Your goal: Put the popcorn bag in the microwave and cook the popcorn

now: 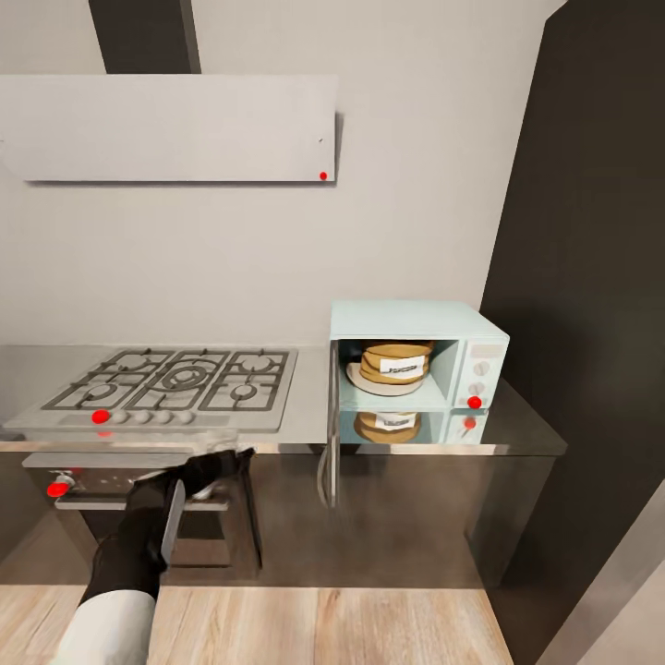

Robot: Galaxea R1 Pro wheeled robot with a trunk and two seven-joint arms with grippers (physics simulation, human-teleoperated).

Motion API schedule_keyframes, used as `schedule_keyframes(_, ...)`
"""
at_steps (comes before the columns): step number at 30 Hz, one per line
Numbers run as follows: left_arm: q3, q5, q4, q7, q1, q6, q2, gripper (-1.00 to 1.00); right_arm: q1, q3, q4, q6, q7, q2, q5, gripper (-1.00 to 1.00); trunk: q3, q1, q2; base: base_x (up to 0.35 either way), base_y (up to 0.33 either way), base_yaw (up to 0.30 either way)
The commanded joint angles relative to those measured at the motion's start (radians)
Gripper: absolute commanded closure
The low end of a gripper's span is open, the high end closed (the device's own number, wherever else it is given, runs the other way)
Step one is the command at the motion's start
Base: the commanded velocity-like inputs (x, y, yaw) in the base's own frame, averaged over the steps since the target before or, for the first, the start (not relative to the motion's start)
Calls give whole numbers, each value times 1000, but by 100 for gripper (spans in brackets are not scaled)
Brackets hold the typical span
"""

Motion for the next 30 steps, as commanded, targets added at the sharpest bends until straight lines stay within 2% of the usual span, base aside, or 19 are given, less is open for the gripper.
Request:
schedule_keyframes(1, 4, 1, -8, -32, -25, 23, -2, -100, -1, -9, 1, 2, 2, -1, 8, -100, -1, 0, -1, 0, 0, 0)
schedule_keyframes(4, 3, 93, -27, -63, -96, 77, -21, -100, -1, -10, 1, 4, 6, -1, 7, -100, -1, 0, -1, 0, 0, 0)
schedule_keyframes(7, -11, 121, -37, -65, -132, 86, -47, -100, -1, -13, 1, 5, 9, -2, 4, -100, -1, 0, -1, 0, 0, 0)
schedule_keyframes(9, -74, 127, -46, -74, -149, 89, -52, -100, -1, -14, 1, 5, 10, -2, 3, -100, -1, 0, -1, 0, 0, 0)
schedule_keyframes(10, -157, 130, -56, -88, -154, 91, -51, -100, -1, -14, 1, 5, 11, -2, 2, -100, -1, 0, -1, 0, 0, 0)
schedule_keyframes(12, -280, 132, -58, -118, -156, 92, -51, -100, -1, -15, 1, 4, 12, -2, 2, -100, -1, 0, -1, 0, 0, 0)
schedule_keyframes(14, -334, 134, -58, -128, -157, 93, -50, -100, -1, -16, 1, 4, 12, -2, 2, -100, -1, 0, -1, 0, 0, 0)
schedule_keyframes(17, -357, 136, -55, -134, -157, 93, -42, -100, -1, -16, 1, 4, 12, -2, 2, -100, -1, 0, -1, 0, 0, 0)
schedule_keyframes(20, -362, 134, -54, -135, -157, 103, -17, -100, -1, -16, 1, 4, 12, -3, 1, -100, -1, 0, -1, 0, 0, 0)
schedule_keyframes(23, -364, 135, -54, -143, -157, 112, 20, -100, -1, -16, 1, 4, 12, -3, 1, -100, -1, 0, -1, 0, 0, 0)
schedule_keyframes(25, -363, 137, -54, -163, -157, 115, 67, -100, -1, -16, 1, 4, 12, -2, 1, -100, -1, 0, -1, 0, 0, 0)
schedule_keyframes(26, -363, 140, -54, -190, -157, 115, 107, -100, -1, -16, 1, 4, 12, -2, 1, -100, -1, 0, -1, 0, 0, 0)
schedule_keyframes(28, -362, 141, -51, -242, -157, 116, 141, -100, -1, -16, 1, 4, 12, -2, 1, -100, -1, 0, -1, 0, 0, 0)
schedule_keyframes(30, -361, 139, -45, -275, -157, 118, 154, -100, -1, -16, 1, 3, 12, -2, 1, -100, -1, 0, -1, 0, 0, 0)
